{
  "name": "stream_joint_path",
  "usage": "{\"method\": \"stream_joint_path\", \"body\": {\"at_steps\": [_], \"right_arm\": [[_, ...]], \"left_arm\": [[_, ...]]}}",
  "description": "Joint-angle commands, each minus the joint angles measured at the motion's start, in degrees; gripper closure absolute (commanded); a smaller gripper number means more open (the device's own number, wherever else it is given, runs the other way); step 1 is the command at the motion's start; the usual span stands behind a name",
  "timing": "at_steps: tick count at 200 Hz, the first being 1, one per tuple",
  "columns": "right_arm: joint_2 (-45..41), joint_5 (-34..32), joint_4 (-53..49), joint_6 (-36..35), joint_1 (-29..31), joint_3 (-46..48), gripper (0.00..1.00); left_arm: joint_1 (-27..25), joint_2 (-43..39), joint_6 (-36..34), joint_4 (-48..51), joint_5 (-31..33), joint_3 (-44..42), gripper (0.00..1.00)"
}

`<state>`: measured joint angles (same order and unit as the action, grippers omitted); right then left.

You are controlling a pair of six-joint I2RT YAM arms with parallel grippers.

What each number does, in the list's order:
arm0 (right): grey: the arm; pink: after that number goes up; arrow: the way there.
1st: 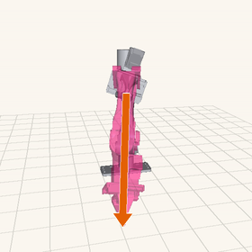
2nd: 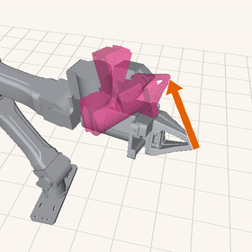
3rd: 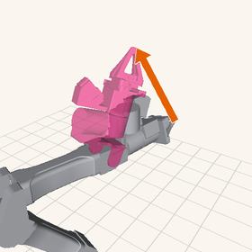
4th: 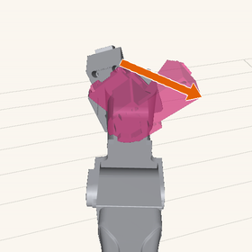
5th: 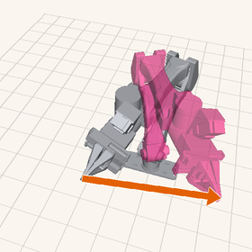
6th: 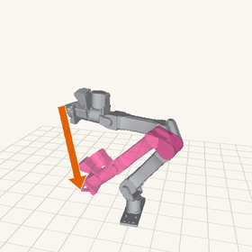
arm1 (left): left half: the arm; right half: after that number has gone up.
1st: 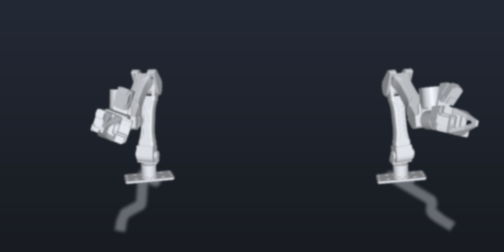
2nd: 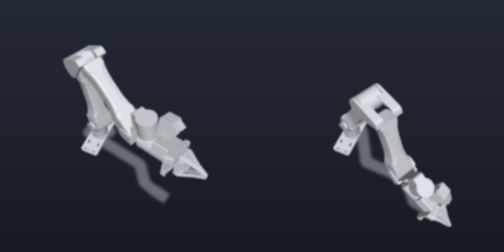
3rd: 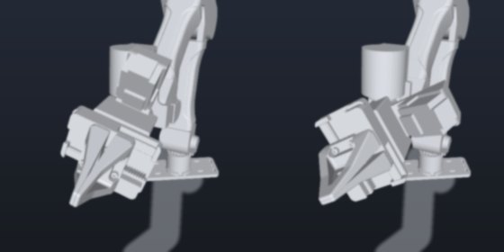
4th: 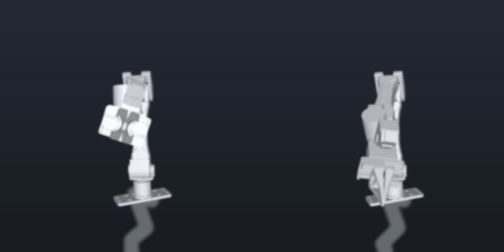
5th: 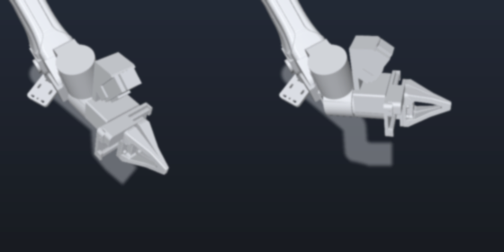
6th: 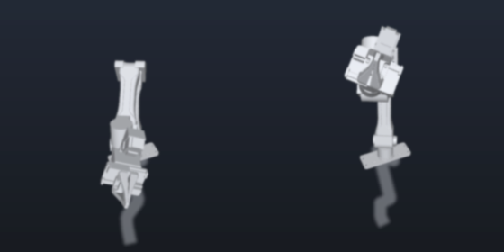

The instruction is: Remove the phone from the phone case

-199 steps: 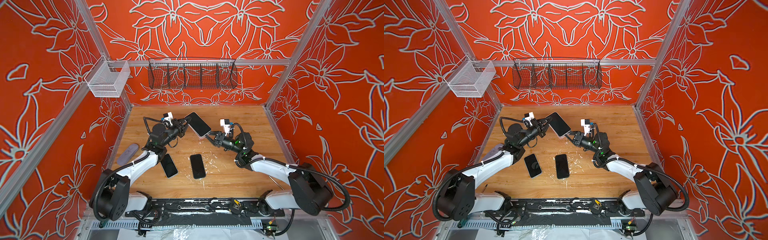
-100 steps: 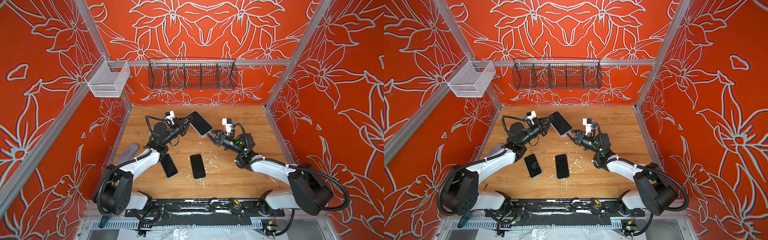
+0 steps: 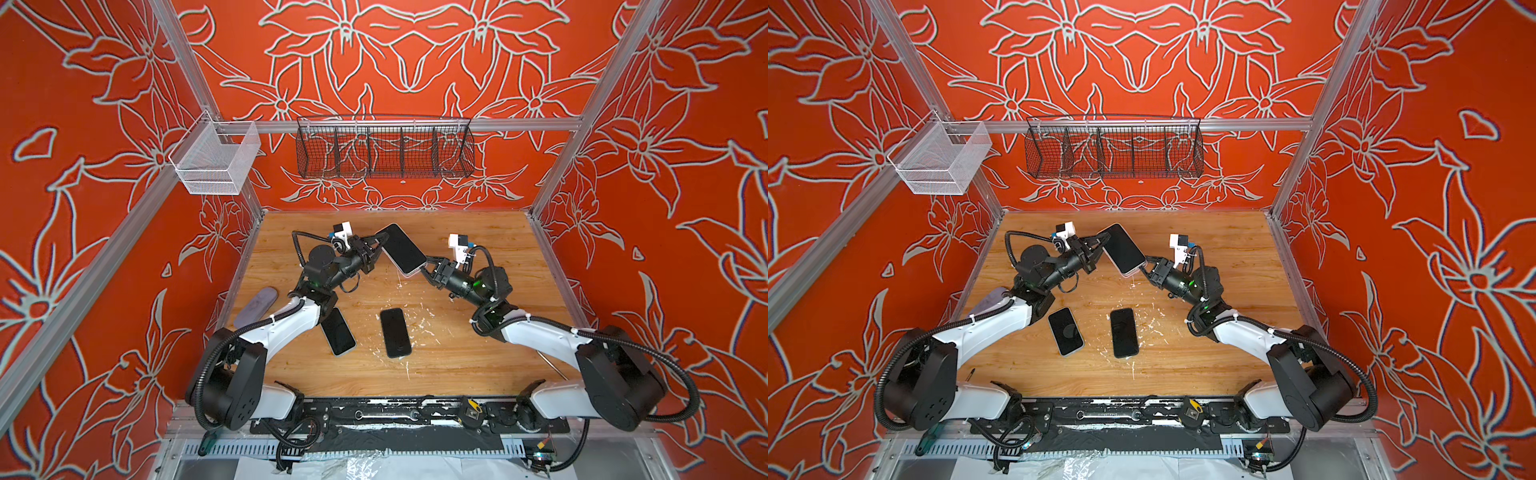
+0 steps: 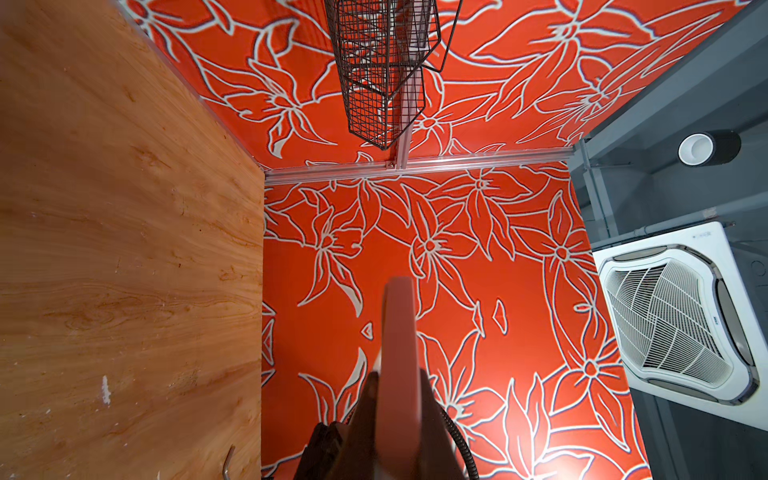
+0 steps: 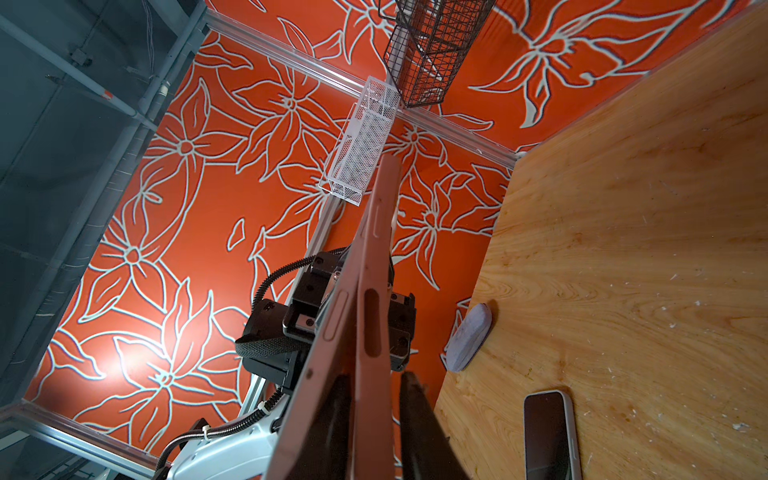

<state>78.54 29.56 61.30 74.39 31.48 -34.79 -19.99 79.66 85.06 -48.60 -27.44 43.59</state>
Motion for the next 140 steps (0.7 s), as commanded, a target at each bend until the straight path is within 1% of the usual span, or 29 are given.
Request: {"method": "stream_joint_path", "body": {"at_steps": [1, 15, 43, 69, 106, 123, 140], "right_arm": [[-0.2, 0.0, 7.6, 1.8, -0.2, -1.3, 0.79], [0.0, 0.5, 7.8, 2.0, -0.2, -1.4, 0.81], [0.7, 0.7, 8.6, 3.1, -0.2, -1.5, 0.85], [1.3, 0.7, 9.3, 4.0, -0.2, -1.8, 0.89], [2.7, -0.2, 11.0, 5.6, -0.2, -2.2, 0.95], [3.5, -0.1, 11.7, 5.8, -0.2, -2.7, 0.97], [4.1, -0.6, 12.5, 6.3, -0.2, -2.8, 0.98]], "left_arm": [[-0.6, 1.7, -1.7, -0.2, -2.3, 1.0, 1.0], [-0.7, 2.0, -2.0, -0.1, -2.3, 1.2, 1.0], [-0.7, 2.7, -2.3, -0.1, -2.2, 1.7, 0.92], [-0.7, 3.1, -2.4, -0.1, -2.4, 2.0, 0.83], [-0.7, 3.2, -2.4, -0.3, -2.6, 1.9, 0.74], [-0.7, 3.1, -2.5, -0.3, -2.5, 1.6, 0.66], [-0.7, 2.9, -2.4, -0.3, -2.7, 1.5, 0.61]]}}
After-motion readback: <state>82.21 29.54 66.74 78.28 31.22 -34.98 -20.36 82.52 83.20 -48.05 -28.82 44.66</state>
